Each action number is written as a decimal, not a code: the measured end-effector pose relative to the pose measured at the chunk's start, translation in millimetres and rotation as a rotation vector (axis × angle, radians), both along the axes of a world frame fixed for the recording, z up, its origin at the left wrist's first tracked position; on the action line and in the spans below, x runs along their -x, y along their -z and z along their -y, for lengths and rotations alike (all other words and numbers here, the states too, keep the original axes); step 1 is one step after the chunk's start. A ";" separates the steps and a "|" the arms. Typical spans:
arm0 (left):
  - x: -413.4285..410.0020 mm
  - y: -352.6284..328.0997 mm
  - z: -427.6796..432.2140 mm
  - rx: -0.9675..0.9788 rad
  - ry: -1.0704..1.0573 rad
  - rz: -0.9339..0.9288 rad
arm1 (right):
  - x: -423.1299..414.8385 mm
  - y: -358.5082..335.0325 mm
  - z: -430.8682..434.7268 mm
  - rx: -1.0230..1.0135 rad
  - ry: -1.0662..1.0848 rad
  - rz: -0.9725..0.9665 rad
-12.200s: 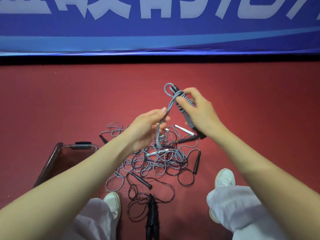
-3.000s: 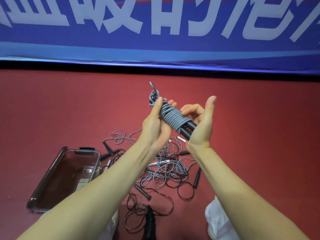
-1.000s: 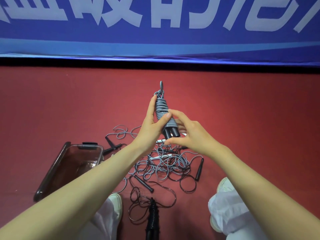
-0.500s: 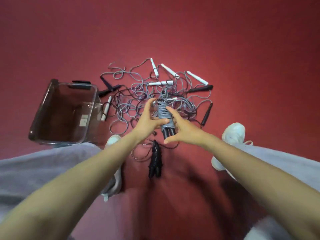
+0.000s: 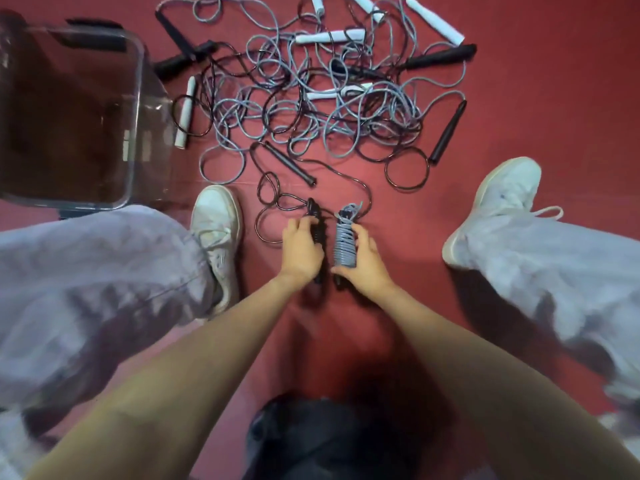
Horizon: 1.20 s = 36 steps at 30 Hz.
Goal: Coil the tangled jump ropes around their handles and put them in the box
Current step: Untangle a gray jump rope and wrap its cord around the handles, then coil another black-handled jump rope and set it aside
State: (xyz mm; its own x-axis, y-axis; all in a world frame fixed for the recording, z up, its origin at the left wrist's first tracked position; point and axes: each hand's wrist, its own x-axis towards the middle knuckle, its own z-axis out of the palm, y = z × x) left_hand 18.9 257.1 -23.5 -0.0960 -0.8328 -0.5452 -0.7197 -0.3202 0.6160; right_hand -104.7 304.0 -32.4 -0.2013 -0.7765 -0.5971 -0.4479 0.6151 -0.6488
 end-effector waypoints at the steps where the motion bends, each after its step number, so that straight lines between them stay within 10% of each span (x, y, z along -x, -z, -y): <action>1: -1.1 2.5 -2.8 -0.022 -0.089 0.020 | -2.2 6.2 -0.4 0.001 0.015 0.006; 15: -16.0 13.9 -30.1 -0.184 -0.154 -0.006 | 1.3 18.9 -18.1 -0.126 -0.073 -0.051; 20: -17.8 0.1 -13.7 0.063 -0.227 0.110 | 9.6 0.1 5.5 -0.051 -0.001 -0.150; 25: -30.3 10.5 10.6 0.026 0.020 0.298 | 21.9 -2.2 42.8 0.017 -0.010 -0.189; 36: -19.5 -10.7 39.3 0.299 -0.291 -0.120 | 15.6 2.0 36.9 0.048 0.185 -0.071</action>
State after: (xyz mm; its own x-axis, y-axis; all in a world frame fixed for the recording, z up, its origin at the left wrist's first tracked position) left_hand 38.4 217.8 -12.8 0.1178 -0.9542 -0.2750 -0.5433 -0.2938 0.7864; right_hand -120.3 267.1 -34.3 -0.3834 -0.7494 -0.5399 -0.3757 0.6605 -0.6501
